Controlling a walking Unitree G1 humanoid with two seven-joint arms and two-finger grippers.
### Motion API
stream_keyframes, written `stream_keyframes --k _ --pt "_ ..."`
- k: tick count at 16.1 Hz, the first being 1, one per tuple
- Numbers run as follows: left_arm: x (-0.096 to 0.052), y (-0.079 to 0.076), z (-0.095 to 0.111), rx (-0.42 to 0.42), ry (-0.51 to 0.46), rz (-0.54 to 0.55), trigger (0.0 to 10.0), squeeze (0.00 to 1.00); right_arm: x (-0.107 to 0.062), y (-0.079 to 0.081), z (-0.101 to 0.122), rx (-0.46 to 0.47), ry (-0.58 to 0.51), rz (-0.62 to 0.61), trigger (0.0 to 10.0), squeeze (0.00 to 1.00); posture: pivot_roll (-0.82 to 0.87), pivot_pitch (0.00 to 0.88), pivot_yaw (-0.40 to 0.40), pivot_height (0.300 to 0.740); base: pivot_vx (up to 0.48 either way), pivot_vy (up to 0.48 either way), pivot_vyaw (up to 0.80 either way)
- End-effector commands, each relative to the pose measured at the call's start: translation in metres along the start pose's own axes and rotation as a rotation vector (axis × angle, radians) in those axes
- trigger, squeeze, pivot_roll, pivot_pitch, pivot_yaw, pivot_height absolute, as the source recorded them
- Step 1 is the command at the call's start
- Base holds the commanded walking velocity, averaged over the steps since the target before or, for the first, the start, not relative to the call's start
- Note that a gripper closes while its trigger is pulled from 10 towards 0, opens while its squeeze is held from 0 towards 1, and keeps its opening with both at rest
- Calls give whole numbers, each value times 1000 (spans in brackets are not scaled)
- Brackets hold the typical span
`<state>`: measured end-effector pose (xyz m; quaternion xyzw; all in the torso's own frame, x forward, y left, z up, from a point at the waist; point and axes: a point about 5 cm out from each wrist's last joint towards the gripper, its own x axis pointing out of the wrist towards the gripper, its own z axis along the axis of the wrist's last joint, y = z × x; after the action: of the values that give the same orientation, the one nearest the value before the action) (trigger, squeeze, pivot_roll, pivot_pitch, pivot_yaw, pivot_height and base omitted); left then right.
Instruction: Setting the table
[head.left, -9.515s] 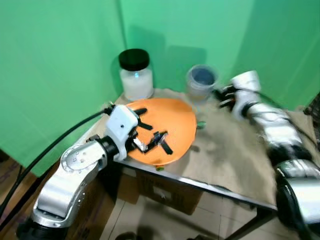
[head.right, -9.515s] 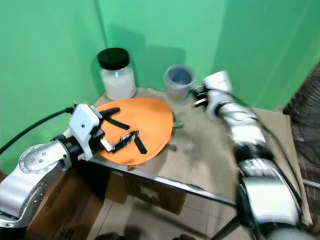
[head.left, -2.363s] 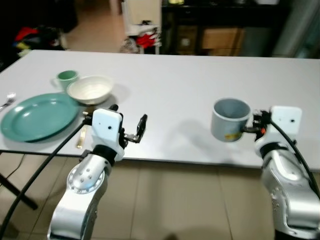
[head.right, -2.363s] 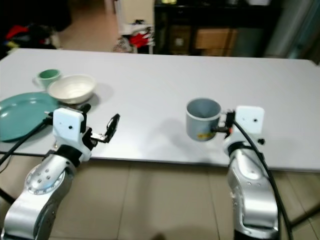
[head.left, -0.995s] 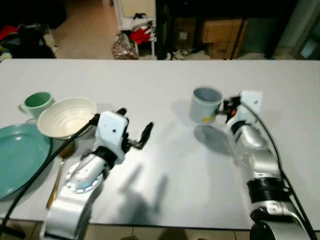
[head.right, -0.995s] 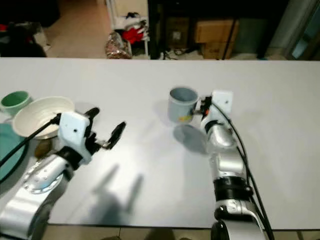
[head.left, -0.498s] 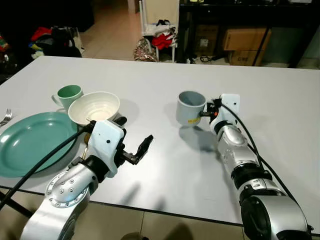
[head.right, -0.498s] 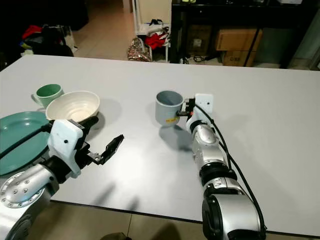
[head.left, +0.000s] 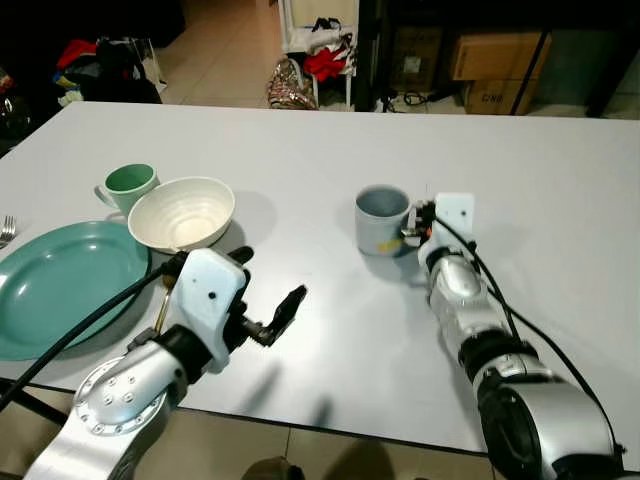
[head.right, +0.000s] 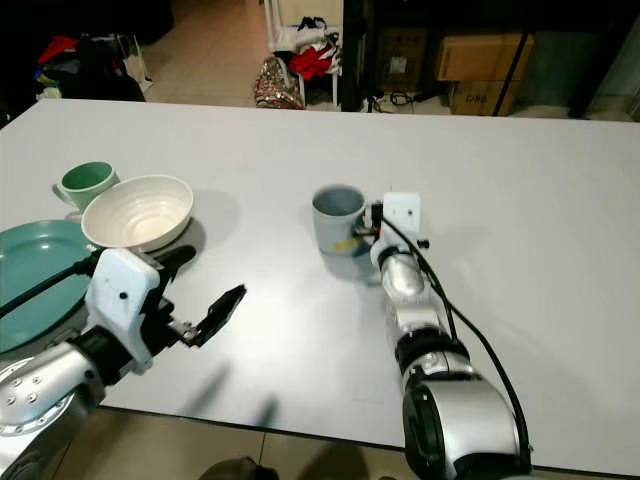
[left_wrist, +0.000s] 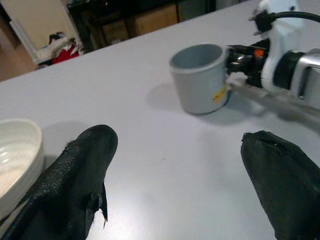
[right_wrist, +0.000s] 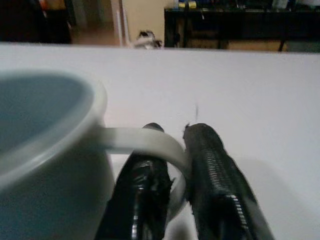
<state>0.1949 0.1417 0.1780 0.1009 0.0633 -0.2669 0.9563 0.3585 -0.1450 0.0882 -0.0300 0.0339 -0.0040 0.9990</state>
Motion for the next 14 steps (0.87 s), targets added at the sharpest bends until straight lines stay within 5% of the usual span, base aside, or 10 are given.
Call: stream_keyframes --k 1,8,14 --pt "-4 2 2 6 4 6 10000 0 -2 1 -4 -16 1 2 10000 1000 215 82 104 740 0 0 0" --pt "1 0 4 -12 -2 4 10000 0 -10 -7 -9 57 -60 -8 10000 1000 193 60 98 740 0 0 0" --pt "2 -2 3 -19 -1 -12 10000 0 -22 -1 -16 116 -113 102 10000 1000 176 62 121 740 0 0 0"
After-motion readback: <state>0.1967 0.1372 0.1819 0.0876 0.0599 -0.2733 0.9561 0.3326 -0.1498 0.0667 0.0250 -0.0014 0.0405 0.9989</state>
